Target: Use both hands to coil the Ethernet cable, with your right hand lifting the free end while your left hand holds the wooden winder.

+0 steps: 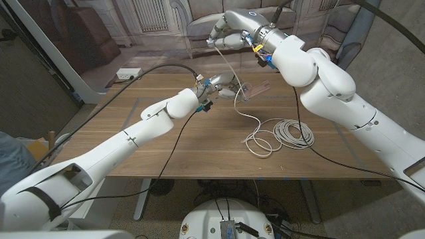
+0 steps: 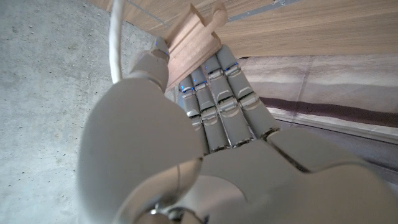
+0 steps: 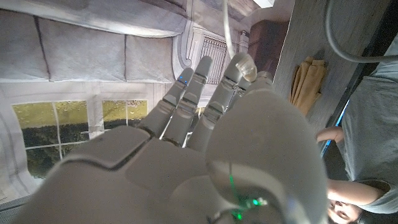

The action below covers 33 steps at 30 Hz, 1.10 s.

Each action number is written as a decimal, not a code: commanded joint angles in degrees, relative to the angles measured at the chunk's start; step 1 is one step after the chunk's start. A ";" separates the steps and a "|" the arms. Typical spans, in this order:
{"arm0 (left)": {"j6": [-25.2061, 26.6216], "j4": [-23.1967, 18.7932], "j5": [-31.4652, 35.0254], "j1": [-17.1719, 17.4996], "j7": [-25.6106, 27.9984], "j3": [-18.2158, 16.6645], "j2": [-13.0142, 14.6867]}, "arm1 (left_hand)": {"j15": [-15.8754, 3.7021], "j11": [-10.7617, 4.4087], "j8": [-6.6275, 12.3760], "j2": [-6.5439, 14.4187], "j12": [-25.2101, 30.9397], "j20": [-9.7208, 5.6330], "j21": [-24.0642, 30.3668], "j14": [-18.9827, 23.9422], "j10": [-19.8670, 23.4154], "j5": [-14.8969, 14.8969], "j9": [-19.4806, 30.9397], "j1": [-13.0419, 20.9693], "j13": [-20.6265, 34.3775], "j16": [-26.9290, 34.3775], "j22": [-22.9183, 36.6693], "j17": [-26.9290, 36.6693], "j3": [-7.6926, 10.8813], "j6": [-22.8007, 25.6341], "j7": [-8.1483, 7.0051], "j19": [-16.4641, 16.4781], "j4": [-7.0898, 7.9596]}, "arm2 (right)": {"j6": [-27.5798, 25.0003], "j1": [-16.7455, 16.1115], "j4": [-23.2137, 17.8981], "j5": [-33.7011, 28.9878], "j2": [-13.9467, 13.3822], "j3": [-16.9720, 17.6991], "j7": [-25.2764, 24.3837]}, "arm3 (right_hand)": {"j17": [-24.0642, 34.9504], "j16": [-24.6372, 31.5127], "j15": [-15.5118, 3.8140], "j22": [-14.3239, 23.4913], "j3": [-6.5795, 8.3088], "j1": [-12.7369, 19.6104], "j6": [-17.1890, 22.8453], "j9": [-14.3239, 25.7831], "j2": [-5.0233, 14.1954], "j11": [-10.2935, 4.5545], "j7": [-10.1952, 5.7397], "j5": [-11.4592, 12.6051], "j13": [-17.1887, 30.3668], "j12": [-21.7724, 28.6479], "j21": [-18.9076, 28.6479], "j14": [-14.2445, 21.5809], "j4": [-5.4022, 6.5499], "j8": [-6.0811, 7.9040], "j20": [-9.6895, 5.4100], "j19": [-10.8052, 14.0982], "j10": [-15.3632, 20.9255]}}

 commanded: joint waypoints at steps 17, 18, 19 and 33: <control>-11.01 -5.87 -6.27 10.18 3.09 -9.05 5.51 | -8.23 -7.28 0.50 3.09 0.28 -0.29 0.67 5.95 7.95 0.46 0.29 0.81 0.27 0.43 0.06 0.20 4.37 10.89 -3.65 -0.32 0.85 | -8.37 2.42 12.23 5.36 0.54 -0.65 -0.38 | 0.13 0.34 -6.32 -0.02 -0.32 0.82 1.13 0.12 0.12 0.03 -0.57 0.38 0.13 0.14 0.40 0.07 0.84 0.12 -7.68 -0.37 0.20; -11.49 -5.78 -6.99 10.36 2.97 -9.32 5.49 | -8.25 -7.27 0.51 3.08 0.29 -0.31 0.68 5.92 7.96 0.46 0.28 0.82 0.29 0.42 0.06 0.20 4.38 10.92 -3.67 -0.34 0.84 | -8.55 2.38 12.38 5.76 0.34 -0.60 -0.33 | 0.13 0.34 -6.32 -0.02 -0.34 0.82 1.14 0.21 0.13 0.01 -0.57 0.38 0.16 0.15 0.41 0.09 0.87 0.17 -7.68 -0.40 0.20; -12.08 -5.54 -8.03 10.48 2.67 -9.60 5.44 | -8.27 -7.32 0.52 3.09 0.31 -0.34 0.70 5.92 7.99 0.47 0.28 0.84 0.31 0.42 0.06 0.20 4.39 10.93 -3.68 -0.30 0.83 | -8.77 2.30 12.48 6.06 0.10 -0.55 -0.35 | 0.13 0.33 -6.32 -0.03 -0.37 0.84 1.11 0.19 0.12 0.01 -0.58 0.38 0.19 0.16 0.46 0.09 0.89 0.14 -7.65 -0.34 0.24; -14.23 -4.26 -15.03 11.29 1.07 -12.21 4.64 | -8.39 -7.14 0.52 3.16 0.34 -0.43 0.82 6.14 7.92 0.49 0.26 0.97 0.56 0.54 0.07 0.29 4.56 10.95 -3.58 -0.51 0.75 | -8.73 -1.66 14.36 12.90 -2.64 1.43 -3.72 | 0.13 0.35 -6.30 -0.08 -0.53 0.80 1.05 0.11 0.22 0.02 -0.59 0.36 0.10 0.04 0.68 0.16 1.13 0.05 -7.51 -0.20 0.36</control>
